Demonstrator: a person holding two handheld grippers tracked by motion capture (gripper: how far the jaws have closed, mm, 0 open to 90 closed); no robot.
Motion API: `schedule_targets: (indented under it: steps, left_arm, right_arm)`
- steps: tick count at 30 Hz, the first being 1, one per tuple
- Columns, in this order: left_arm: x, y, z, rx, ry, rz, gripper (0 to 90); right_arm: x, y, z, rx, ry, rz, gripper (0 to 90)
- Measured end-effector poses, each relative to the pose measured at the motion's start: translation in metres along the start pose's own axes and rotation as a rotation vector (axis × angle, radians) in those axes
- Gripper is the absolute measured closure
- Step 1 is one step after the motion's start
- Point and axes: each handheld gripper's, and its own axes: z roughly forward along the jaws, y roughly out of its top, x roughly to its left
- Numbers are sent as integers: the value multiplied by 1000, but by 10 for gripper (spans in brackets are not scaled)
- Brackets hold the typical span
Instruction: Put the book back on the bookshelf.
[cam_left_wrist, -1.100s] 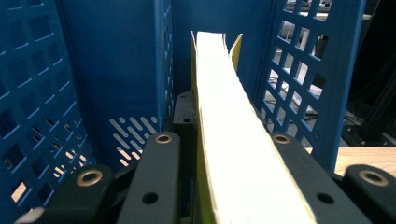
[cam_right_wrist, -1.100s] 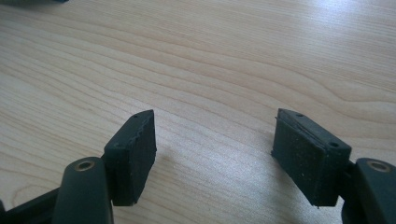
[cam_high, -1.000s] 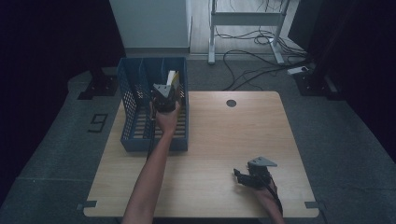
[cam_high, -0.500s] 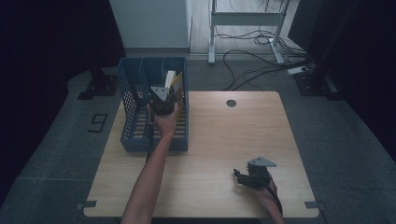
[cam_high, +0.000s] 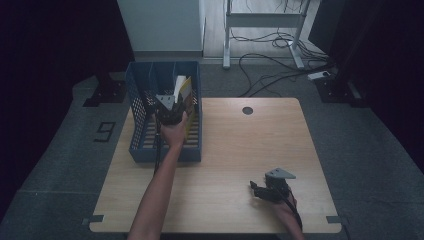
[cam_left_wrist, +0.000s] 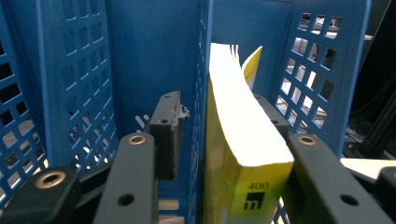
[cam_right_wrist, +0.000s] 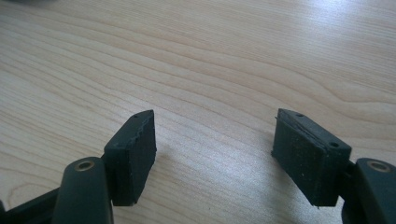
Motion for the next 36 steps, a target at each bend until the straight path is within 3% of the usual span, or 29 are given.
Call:
schedule_targets:
  steps: [19, 36]
  left_arm:
    - [-2, -5, -2, 30, -48, 0, 499]
    - [4, -6, -20, 77, -156, -19, 370]
  right_arm:
    - [0, 0, 0, 1, -1, 0, 292]
    - [-1, 0, 0, -3, 7, 9, 292]
